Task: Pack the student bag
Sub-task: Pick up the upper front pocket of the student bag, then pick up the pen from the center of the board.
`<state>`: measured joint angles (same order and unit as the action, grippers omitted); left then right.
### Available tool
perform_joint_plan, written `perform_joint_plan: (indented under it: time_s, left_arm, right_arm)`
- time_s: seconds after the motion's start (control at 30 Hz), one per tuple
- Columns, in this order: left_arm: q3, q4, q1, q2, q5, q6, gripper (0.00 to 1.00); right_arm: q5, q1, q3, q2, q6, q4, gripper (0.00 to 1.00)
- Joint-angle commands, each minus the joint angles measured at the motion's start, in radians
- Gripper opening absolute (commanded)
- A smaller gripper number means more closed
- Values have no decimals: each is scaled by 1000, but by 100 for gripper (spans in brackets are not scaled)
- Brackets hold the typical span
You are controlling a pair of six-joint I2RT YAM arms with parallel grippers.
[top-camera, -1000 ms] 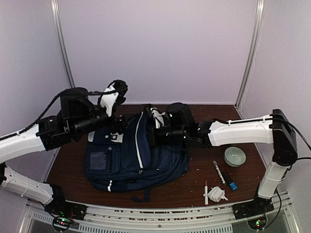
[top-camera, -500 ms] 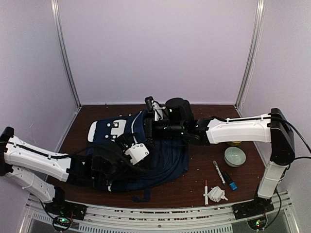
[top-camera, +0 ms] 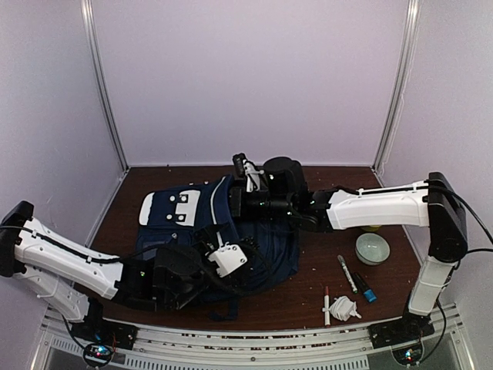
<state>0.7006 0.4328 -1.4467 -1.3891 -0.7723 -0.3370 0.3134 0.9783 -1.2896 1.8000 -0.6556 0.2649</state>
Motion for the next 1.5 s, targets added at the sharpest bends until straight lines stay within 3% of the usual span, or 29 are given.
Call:
perform_joint_plan:
  time_s: [0.0, 0.1, 0.33, 0.43, 0.5, 0.67, 0.7, 0.73, 0.83, 1.0, 1.1, 1.2, 1.37, 1.47]
  left_arm:
    - [-12, 67, -2, -22, -50, 24, 98]
    - [13, 52, 10, -42, -222, -3, 98]
    - [71, -19, 38, -109, -368, 49, 97]
    - [90, -58, 56, -106, -422, 82, 90]
    - [82, -74, 61, -79, -424, 114, 73]
    - [52, -138, 62, -3, -418, 201, 13]
    - [45, -156, 62, 13, -420, 221, 3]
    - [40, -175, 63, 28, -424, 236, 0]
    - [25, -217, 63, 69, -445, 266, 0]
    - [7, -255, 74, 124, -475, 297, 0]
    - [-6, -264, 81, 155, -470, 317, 0]
    - [-14, -267, 85, 159, -455, 329, 0]
    - [-24, -260, 85, 154, -424, 351, 0]
    - [-21, -245, 86, 147, -415, 336, 0]
  right_arm:
    - [-8, 5, -28, -17, -6, 66, 13]
    - [-12, 6, -17, -27, -4, 66, 13]
    - [-11, 6, -14, -35, -7, 65, 13]
    - [-13, 6, -8, -42, -7, 61, 14]
    - [-19, 6, -3, -50, 1, 54, 14]
    - [-26, -12, 9, -86, 44, -12, 20]
    - [-28, -21, 23, -103, 53, -28, 23]
    - [-34, -31, 38, -123, 67, -50, 26]
    - [-128, -44, 72, -221, 196, -215, 41]
    - [-438, -43, 130, -392, 395, -608, 60]
    - [-570, -43, 202, -476, 388, -812, 75]
    - [-561, -44, 284, -539, 336, -942, 87]
    - [-455, -43, 380, -577, 268, -1076, 90]
    - [-441, -45, 439, -573, 226, -1077, 86]
